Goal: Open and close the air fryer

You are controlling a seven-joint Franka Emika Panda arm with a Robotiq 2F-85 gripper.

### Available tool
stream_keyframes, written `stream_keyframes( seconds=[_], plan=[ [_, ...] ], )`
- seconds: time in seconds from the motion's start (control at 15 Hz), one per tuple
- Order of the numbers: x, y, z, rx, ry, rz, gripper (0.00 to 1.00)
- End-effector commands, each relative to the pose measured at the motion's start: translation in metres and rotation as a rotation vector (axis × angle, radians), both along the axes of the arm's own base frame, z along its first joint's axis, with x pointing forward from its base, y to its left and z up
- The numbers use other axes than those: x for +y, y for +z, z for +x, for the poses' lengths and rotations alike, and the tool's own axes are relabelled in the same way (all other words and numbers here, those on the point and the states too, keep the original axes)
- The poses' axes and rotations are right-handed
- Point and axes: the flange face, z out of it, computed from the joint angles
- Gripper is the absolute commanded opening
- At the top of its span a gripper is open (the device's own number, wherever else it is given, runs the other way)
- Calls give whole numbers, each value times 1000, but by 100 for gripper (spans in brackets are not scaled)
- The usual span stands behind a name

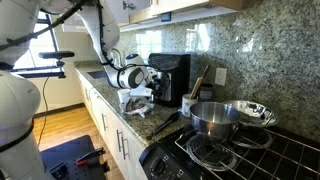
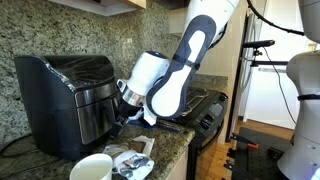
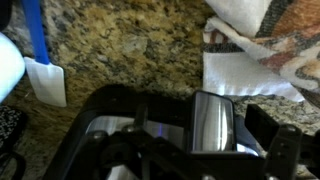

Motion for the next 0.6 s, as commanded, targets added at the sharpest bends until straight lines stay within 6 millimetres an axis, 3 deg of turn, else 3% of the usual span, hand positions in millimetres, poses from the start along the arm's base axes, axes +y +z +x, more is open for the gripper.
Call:
stream_keyframes(
  seconds=[0.0, 0.53],
  plan=[
    [-8, 9, -9, 2, -9, -18, 100],
    [-2, 13, -15, 0, 5, -19, 100]
  ],
)
